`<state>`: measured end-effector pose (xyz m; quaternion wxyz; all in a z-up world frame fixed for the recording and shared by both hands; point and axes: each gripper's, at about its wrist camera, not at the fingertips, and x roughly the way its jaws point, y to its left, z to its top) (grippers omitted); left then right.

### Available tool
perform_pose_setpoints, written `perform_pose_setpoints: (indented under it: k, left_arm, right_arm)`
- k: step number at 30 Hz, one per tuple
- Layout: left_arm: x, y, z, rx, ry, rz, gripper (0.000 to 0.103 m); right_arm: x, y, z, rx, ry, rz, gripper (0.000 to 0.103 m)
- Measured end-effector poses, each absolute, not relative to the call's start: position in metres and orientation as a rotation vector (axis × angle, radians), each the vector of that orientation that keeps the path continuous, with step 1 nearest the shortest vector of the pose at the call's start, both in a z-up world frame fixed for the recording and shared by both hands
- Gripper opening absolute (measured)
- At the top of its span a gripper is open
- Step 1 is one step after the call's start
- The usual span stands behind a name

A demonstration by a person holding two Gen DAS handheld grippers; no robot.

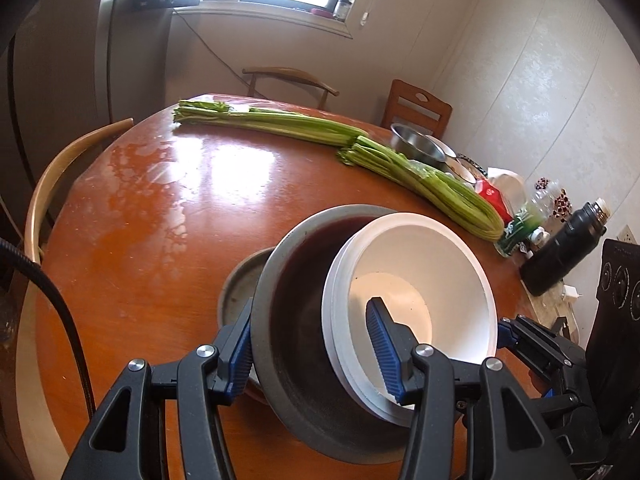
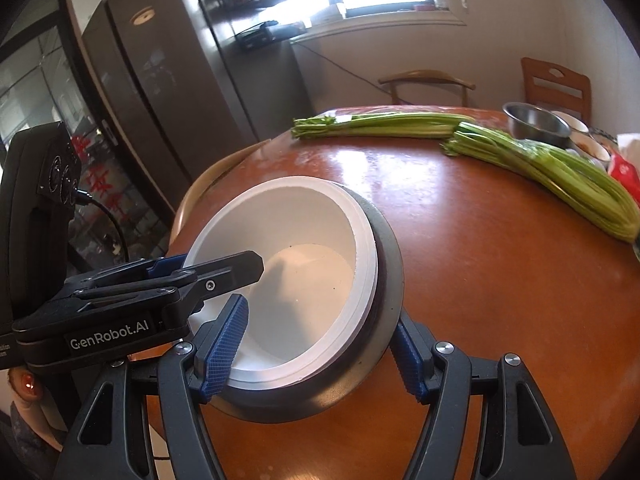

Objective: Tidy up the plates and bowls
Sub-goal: 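Carry the bowl stack with both grippers and lower it onto the plate stack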

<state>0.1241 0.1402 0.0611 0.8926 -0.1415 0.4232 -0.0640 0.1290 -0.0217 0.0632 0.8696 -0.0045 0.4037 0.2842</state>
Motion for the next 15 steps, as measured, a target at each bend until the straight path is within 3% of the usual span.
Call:
perform_pose_setpoints:
  k: [15]
  left_arm:
    - [0.144,0.170,0.015,-0.352,0.949,-0.138,0.052]
  right_arm:
    - [0.151,0.006,0.031,-0.056,0.926,0.575,0.071]
